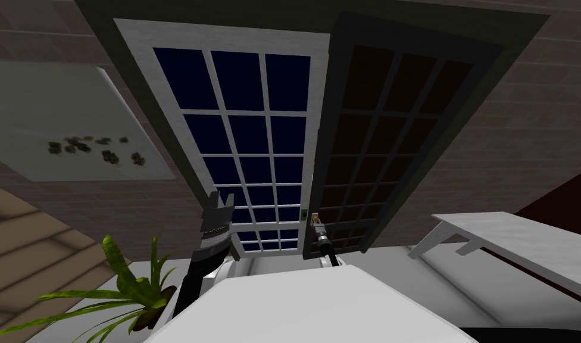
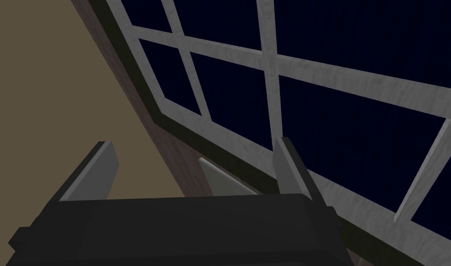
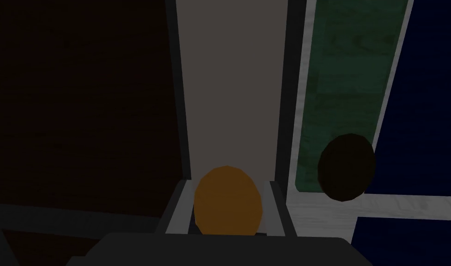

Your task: Pull the door open

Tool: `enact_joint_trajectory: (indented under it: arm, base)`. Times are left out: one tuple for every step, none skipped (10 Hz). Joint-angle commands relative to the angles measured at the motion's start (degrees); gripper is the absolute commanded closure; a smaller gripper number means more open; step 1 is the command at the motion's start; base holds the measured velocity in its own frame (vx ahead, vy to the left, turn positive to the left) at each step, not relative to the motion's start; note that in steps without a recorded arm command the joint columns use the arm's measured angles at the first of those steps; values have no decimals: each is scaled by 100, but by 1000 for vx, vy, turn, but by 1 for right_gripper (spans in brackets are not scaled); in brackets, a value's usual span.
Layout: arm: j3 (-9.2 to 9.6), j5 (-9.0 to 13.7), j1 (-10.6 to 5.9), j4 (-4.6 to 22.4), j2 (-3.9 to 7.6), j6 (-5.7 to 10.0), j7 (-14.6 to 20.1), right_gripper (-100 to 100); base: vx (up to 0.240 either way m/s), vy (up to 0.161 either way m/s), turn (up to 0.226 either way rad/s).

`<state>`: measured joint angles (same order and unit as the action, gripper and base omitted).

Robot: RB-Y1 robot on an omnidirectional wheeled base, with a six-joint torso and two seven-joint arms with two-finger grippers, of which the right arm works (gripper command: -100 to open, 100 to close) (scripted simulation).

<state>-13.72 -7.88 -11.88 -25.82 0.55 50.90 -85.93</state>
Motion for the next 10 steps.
enact_joint_trajectory:
  arm:
    - [70,-51,286,-286,-67,-286,66,100]
    - [70,-51,329,-244,-67,-279,66,100]
    - [70,-51,329,-312,-67,-304,66,100]
    - [60,-29,481,-403,-24,-318,140,100]
    - [57,-21,531,-386,-9,-322,165,100]
    - [57,-21,531,-386,-9,-322,165,100]
    - [51,7,685,-341,36,-334,260,100]
    - [79,-30,749,-449,57,-340,240,-100]
    - [92,-40,779,-431,123,-330,278,-100]
    - [111,-52,790,-422,195,-313,326,-100]
  base:
    - [-55,7,-11]
    - [-15,1,-13]
    - [0,0,0]
    - [-81,7,7]
    - [-142,34,-13]
    - [-108,36,-18]
    - [-151,43,-37]
    - [-199,61,8]
    - [-204,46,62]
    - [-213,36,85]
